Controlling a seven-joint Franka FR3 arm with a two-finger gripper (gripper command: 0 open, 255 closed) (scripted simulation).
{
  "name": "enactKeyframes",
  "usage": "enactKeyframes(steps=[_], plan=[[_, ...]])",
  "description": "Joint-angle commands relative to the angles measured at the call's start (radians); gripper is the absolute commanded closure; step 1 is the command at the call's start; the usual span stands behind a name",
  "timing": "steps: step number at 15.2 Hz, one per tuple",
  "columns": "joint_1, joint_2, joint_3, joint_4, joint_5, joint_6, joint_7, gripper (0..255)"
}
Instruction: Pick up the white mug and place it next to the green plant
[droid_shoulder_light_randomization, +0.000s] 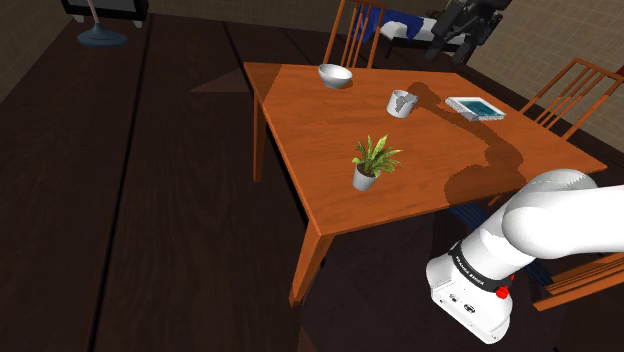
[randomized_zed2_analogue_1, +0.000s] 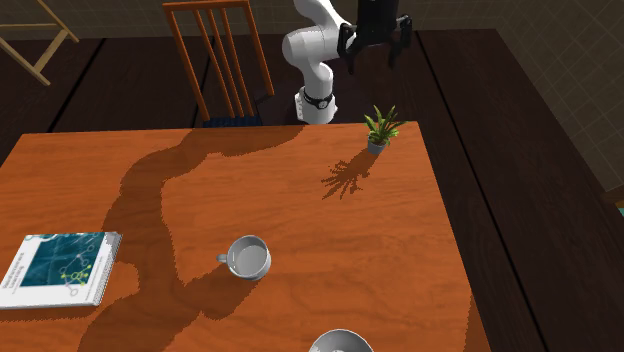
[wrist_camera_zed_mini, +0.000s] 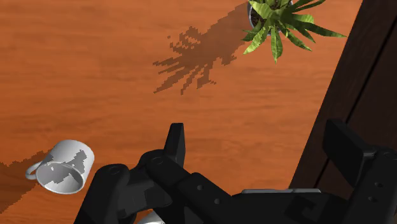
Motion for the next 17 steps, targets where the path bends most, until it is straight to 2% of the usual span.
enactKeyframes(steps=[1, 9, 17], plan=[[0.000, 0.000, 0.000, 0.000, 0.000, 0.000, 0.000, 0], [-0.042, 0.193, -0.096, -0.005, -0.061, 0.174, -0.091, 0], [-0.074, 0.433, -0.188, 0.064, -0.087, 0.326, -0.180, 0]])
